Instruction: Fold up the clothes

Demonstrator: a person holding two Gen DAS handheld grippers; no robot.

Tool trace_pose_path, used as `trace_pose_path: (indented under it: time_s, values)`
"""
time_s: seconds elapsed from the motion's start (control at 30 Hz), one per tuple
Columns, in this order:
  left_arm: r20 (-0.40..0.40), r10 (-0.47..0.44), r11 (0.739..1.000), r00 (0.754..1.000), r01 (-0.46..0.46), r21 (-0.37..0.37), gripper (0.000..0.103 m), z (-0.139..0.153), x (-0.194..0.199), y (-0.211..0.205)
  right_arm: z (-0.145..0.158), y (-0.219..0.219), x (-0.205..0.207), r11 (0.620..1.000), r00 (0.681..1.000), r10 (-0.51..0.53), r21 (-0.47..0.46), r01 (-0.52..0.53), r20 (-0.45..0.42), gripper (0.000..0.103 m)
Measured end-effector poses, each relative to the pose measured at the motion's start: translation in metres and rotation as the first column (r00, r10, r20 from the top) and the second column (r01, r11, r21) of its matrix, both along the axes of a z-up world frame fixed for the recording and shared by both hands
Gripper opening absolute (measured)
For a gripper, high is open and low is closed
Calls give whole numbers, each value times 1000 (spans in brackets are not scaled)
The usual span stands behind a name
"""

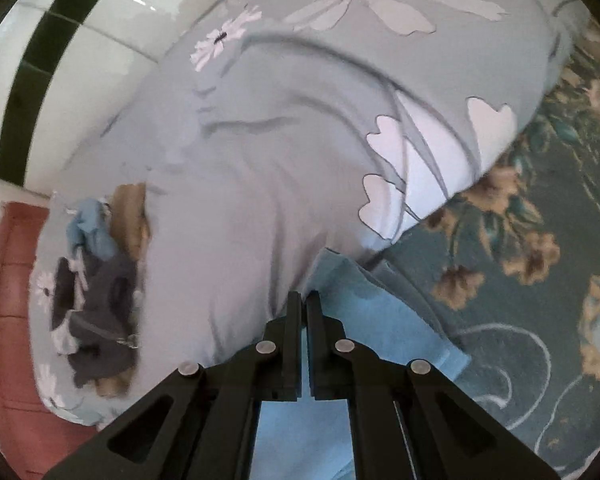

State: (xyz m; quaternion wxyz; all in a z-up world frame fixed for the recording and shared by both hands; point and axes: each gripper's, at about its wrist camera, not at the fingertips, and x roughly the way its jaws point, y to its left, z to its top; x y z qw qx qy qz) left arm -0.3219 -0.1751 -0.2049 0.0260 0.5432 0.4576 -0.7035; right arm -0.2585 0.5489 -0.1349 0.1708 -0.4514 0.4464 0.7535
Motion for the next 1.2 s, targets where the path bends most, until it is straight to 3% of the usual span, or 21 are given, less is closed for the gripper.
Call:
trace_pose_path:
  time_s: [0.17,0.23,0.33,0.4,0.47,0.57,0.73,0.97,1.17,1.2]
  values:
    - [-3,-57,998,998,57,-34,5,2,-1,10,-16,2,-3,1000,999,23,-14,-22,36,4]
    - [-21,-96,994,995,95,-45,13,13,1,13,-14,0,-2,998,998,55,-27,-54,25,5]
    - [-55,-144,988,988,140,-67,34,32,12,15,-7,-1,4,995,996,88,-38,-88,-5,5]
    - [-77,-160,983,984,152,-104,48,45,24,14,0,1,14,994,995,92,-56,-94,-47,16]
    - [-70,-151,971,986,135,-197,52,54,43,11,5,3,30,994,993,97,-51,-100,-72,30]
    - [-42,-100,956,994,85,-280,55,52,73,0,8,3,60,994,993,105,11,-105,-45,36]
    - [55,-58,981,997,67,-179,56,3,100,-1,-12,15,96,999,999,53,-9,-52,15,37]
    - [-15,-23,989,1000,21,-144,56,-5,97,13,-40,14,91,983,997,-69,-176,60,-45,38]
    - [-40,8,988,999,-14,-152,53,-5,88,16,-43,8,83,976,989,-132,-184,118,-64,39]
    - [-40,15,987,999,-21,-156,47,-5,88,15,-42,7,82,977,989,-133,-176,121,-57,36]
